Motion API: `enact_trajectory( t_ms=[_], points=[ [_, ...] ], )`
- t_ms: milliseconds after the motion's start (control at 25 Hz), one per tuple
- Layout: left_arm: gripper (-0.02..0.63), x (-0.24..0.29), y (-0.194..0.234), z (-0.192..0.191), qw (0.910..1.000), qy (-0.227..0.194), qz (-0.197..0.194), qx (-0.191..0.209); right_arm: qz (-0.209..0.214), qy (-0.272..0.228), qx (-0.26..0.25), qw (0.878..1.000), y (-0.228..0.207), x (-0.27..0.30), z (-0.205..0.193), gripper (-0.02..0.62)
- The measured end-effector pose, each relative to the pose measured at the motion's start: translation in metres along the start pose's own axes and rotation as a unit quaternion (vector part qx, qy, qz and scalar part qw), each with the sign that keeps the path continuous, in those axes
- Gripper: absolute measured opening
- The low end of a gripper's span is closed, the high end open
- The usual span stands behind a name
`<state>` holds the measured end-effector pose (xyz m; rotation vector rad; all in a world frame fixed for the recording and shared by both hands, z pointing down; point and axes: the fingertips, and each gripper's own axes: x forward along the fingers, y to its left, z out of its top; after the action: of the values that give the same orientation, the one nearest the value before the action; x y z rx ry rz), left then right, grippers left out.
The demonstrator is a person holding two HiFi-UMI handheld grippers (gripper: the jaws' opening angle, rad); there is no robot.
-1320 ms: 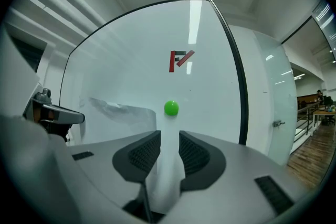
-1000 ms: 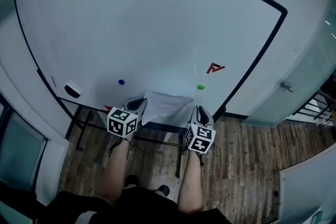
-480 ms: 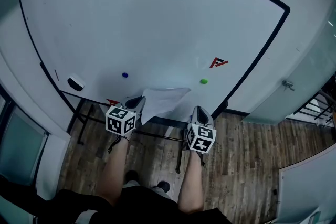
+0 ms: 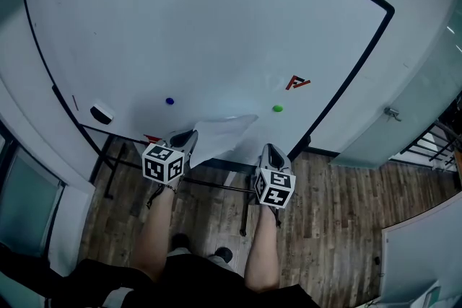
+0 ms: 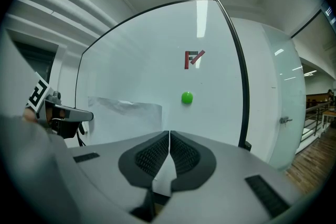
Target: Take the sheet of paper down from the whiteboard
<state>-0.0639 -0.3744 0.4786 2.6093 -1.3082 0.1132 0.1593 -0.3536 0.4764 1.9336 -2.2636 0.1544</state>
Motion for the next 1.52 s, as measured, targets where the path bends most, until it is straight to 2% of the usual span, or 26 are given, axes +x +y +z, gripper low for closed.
enact_trajectory(
  t_ms=[1520],
  points=[
    [0.020,0.007,0.023,0.025,0.9995,-0.023,0.021,-0.005,0.029,-0.006,-0.006,1.000,0.003,0.024,0.016,0.029]
  ],
)
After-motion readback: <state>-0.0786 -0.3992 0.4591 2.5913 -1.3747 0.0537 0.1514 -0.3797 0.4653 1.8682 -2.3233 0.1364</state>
